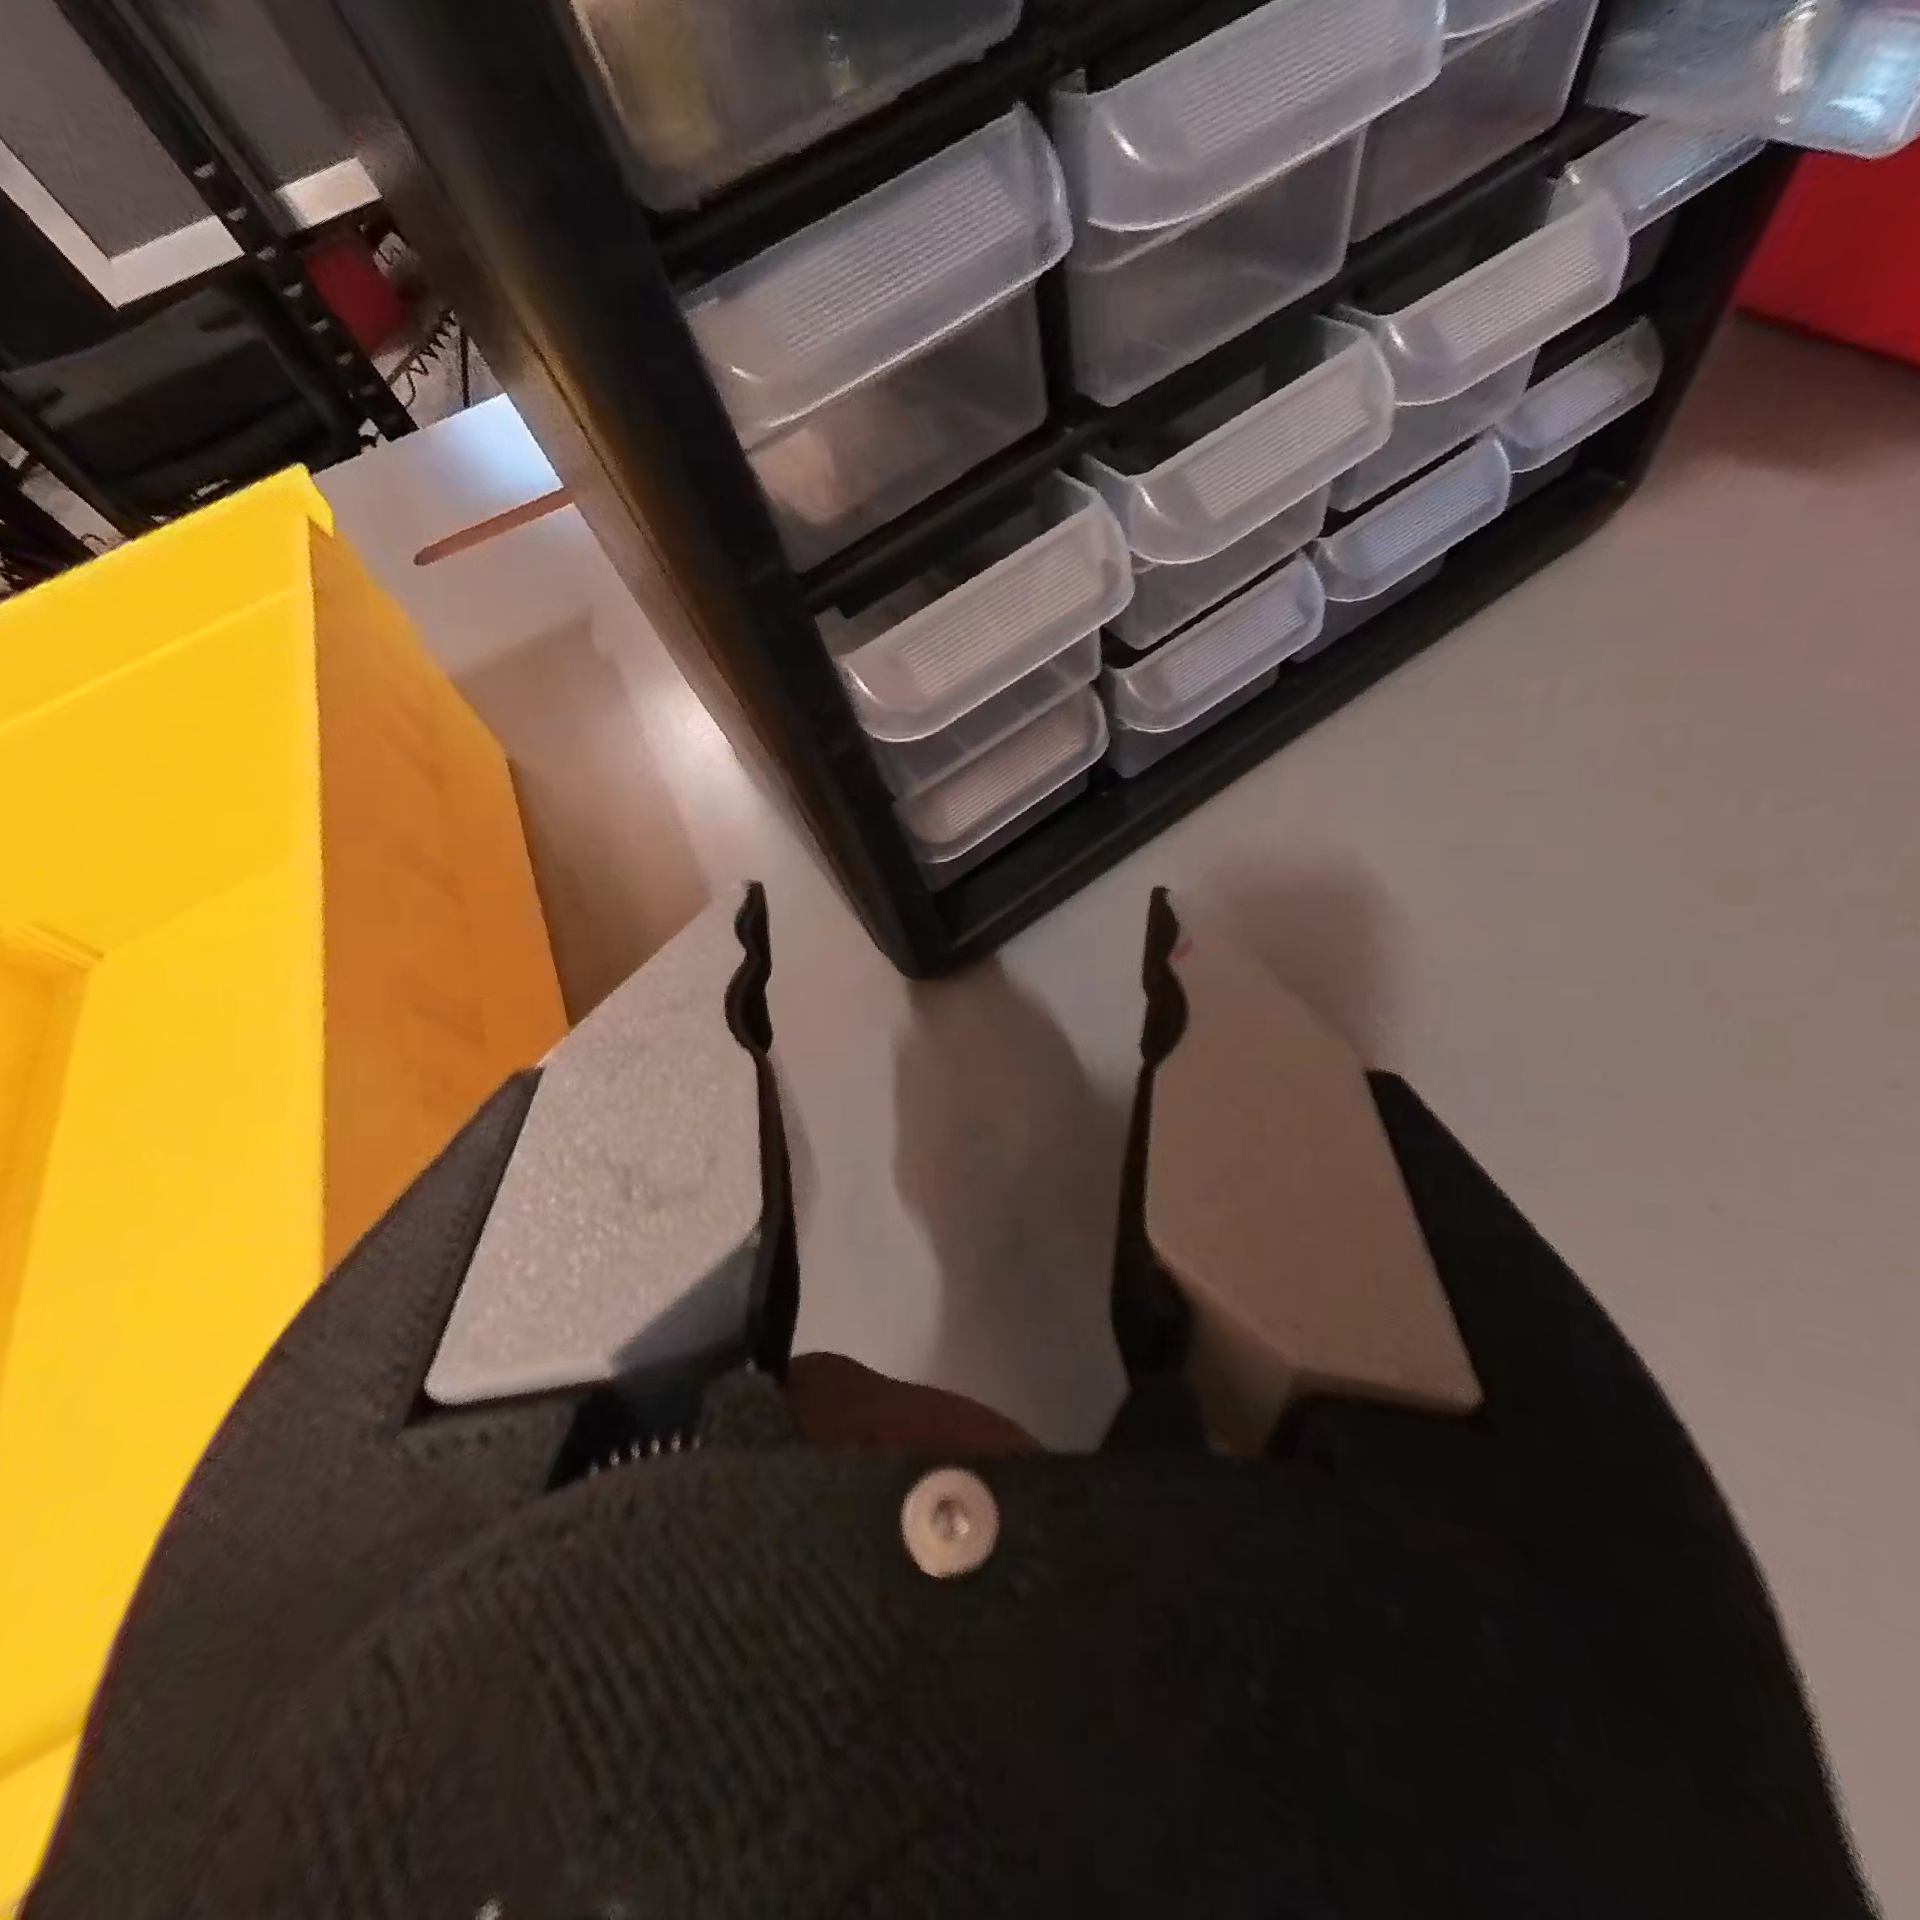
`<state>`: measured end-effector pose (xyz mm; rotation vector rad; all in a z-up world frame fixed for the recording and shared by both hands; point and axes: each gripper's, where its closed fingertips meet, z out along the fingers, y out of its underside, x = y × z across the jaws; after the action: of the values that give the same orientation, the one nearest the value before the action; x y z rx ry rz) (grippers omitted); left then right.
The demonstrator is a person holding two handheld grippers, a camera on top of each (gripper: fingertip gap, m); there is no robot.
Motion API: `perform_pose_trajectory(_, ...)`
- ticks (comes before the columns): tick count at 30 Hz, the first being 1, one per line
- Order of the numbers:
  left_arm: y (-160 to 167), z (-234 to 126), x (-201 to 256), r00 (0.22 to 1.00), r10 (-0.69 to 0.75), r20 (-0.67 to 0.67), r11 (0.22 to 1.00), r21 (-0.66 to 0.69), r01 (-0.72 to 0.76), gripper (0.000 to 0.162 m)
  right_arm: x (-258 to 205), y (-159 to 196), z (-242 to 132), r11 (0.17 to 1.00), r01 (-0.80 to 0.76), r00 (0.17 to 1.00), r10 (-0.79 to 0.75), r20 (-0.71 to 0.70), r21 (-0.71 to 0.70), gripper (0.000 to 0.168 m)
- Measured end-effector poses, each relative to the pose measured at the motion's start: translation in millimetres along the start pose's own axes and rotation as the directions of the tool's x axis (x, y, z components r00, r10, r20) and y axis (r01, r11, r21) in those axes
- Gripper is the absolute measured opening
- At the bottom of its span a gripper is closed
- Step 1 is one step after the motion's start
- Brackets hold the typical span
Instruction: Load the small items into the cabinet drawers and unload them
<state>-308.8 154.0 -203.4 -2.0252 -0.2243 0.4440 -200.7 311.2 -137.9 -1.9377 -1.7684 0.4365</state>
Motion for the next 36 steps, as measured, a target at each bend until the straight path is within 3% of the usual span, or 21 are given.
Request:
perform_pose_trajectory(6,-1,-2,-5,1.0,-0.014,0.0,1.0,0.007,0.014,0.071,5,19,-8,0.984,0.036,0.999,-0.038,-0.005,-0.177,0.018)
perform_pose_trajectory(13,0,0,-3,1.0,-0.011,-0.012,1.0,0.002,0.011,0.072,-2,20,2,0.981,-0.02,0.999,0.027,0.031,-0.195,0.023)
perform_pose_trajectory(22,0,-1,-4,1.0,-0.017,-0.017,1.0,0.006,0.017,0.074,-2,18,3,0.976,0.024,1.0,-0.025,-0.001,-0.219,0.024)
perform_pose_trajectory(28,0,-1,-3,1.0,-0.019,-0.019,1.0,0.005,0.019,0.073,-5,22,9,0.969,0.058,0.995,-0.036,0.092,-0.238,0.021)
perform_pose_trajectory(36,0,-1,-6,1.0,-0.02,-0.015,1.0,0.006,0.021,0.073,-2,17,8,0.946,0.272,0.962,-0.261,0.086,-0.177,0.007)
